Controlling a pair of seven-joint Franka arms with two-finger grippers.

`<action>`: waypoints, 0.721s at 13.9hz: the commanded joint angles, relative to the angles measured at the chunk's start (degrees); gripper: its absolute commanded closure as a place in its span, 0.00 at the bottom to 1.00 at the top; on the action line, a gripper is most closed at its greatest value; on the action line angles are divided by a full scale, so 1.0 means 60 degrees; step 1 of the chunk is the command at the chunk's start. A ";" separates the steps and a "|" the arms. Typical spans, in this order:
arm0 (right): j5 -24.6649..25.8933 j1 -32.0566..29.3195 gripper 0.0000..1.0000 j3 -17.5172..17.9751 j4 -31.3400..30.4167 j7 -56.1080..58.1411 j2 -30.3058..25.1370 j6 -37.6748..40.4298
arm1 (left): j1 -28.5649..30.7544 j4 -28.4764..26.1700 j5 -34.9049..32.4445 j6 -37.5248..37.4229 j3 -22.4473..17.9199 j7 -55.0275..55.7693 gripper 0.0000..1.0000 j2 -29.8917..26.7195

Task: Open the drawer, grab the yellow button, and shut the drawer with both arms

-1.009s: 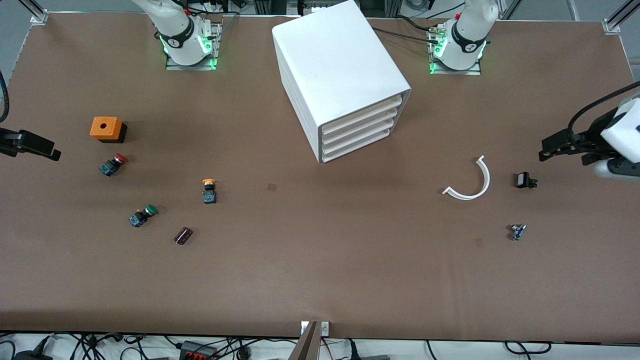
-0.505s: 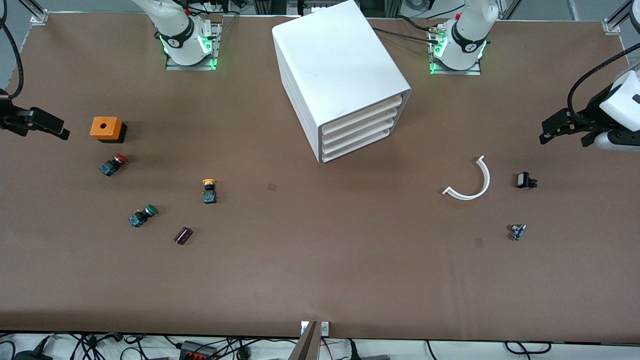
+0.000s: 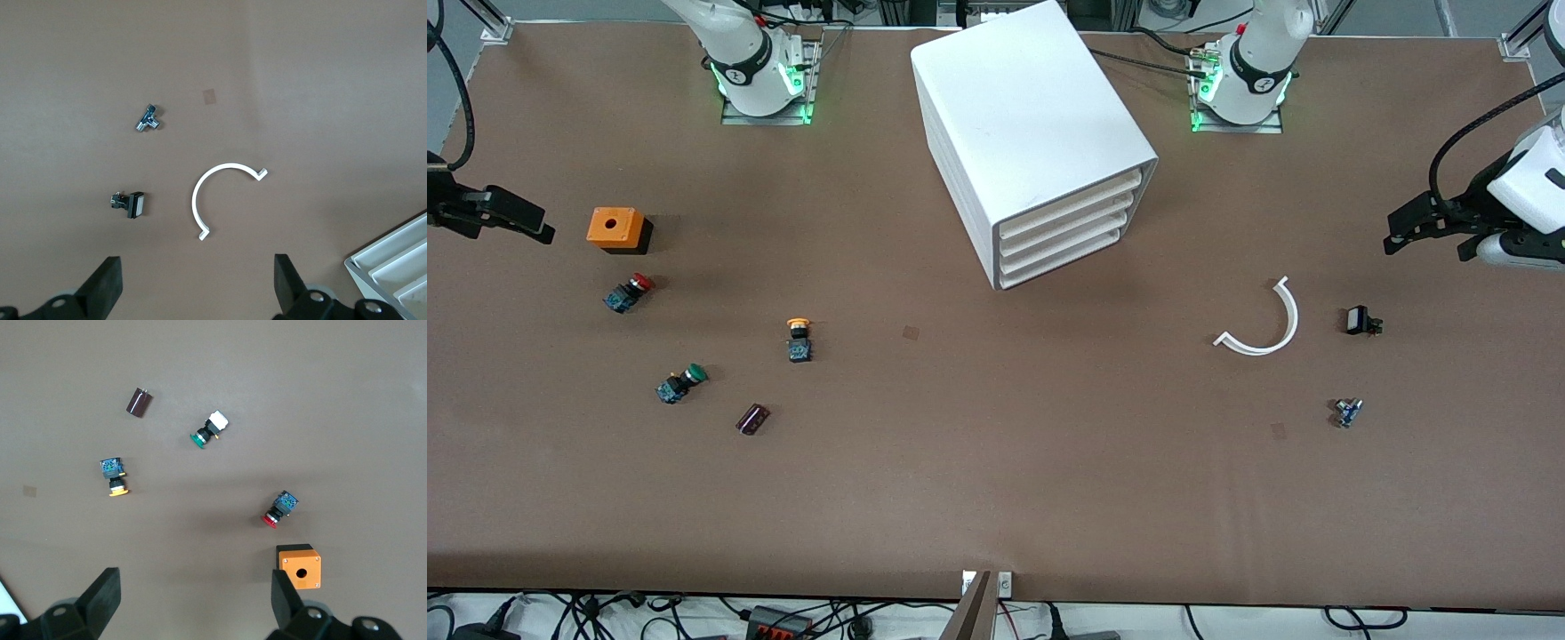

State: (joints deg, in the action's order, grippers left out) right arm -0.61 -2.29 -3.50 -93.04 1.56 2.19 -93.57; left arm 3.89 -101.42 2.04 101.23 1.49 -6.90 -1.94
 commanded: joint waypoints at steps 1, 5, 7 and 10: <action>0.0131 -0.0102 0.00 0.0130 -0.0181 0.0121 -0.0232 -0.0064 | -0.0121 0.0145 -0.0412 -0.0158 0.0030 -0.0169 0.00 -0.0101; 0.0203 -0.0117 0.00 0.0130 -0.0225 0.0121 -0.0232 -0.0035 | -0.0150 0.0160 -0.0413 -0.0173 0.0030 -0.0154 0.00 -0.0086; 0.0263 -0.0117 0.00 0.0130 -0.0240 0.0121 -0.0232 -0.0021 | -0.0150 0.0160 -0.0413 -0.0173 0.0030 -0.0154 0.00 -0.0072; 0.0263 -0.0117 0.00 0.0130 -0.0240 0.0121 -0.0232 -0.0020 | -0.0150 0.0160 -0.0413 -0.0187 0.0030 -0.0169 0.00 -0.0086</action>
State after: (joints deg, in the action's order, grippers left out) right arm 0.29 -2.29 -3.50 -93.08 1.56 2.17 -93.58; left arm 3.32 -101.04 0.72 101.23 1.70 -7.09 -1.95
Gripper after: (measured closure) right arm 0.000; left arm 0.000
